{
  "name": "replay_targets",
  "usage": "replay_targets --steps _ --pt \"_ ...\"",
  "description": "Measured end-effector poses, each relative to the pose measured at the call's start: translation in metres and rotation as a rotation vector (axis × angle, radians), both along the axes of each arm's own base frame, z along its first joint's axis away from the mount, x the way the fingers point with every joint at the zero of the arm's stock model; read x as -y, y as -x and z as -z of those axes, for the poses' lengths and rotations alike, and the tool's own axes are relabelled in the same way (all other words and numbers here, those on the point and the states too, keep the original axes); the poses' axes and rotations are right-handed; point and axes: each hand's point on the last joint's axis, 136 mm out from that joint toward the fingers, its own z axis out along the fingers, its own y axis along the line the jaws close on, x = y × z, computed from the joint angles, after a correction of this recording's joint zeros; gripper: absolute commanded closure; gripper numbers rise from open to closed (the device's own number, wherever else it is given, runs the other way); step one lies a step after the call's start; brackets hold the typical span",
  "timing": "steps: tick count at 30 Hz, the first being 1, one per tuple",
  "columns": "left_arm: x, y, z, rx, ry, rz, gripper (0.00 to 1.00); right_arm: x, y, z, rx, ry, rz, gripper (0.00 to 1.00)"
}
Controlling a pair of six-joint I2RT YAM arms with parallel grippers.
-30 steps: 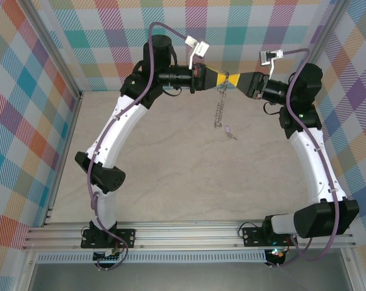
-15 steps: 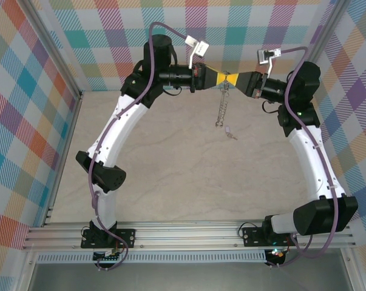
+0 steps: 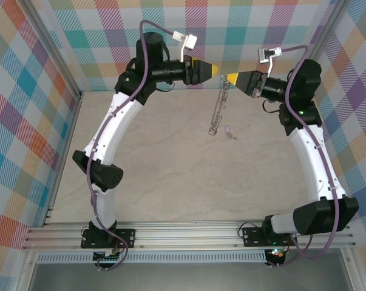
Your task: Put the keys on the keyring
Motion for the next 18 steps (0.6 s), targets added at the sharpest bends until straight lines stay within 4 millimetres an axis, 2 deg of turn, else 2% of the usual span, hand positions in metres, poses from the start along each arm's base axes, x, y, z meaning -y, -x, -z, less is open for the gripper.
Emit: replay_targets --steps 2,8,18 --pt "-0.002 -0.001 -0.001 -0.009 0.015 -0.003 0.36 0.000 -0.001 0.000 0.001 -0.001 0.003 1.00" --pt "0.001 0.009 -0.015 -0.017 0.087 0.057 0.51 0.000 -0.008 0.001 -0.007 -0.008 0.016 1.00" --pt "0.014 0.032 -0.031 -0.021 0.160 0.172 0.55 0.001 -0.015 0.000 -0.009 -0.025 0.025 1.00"
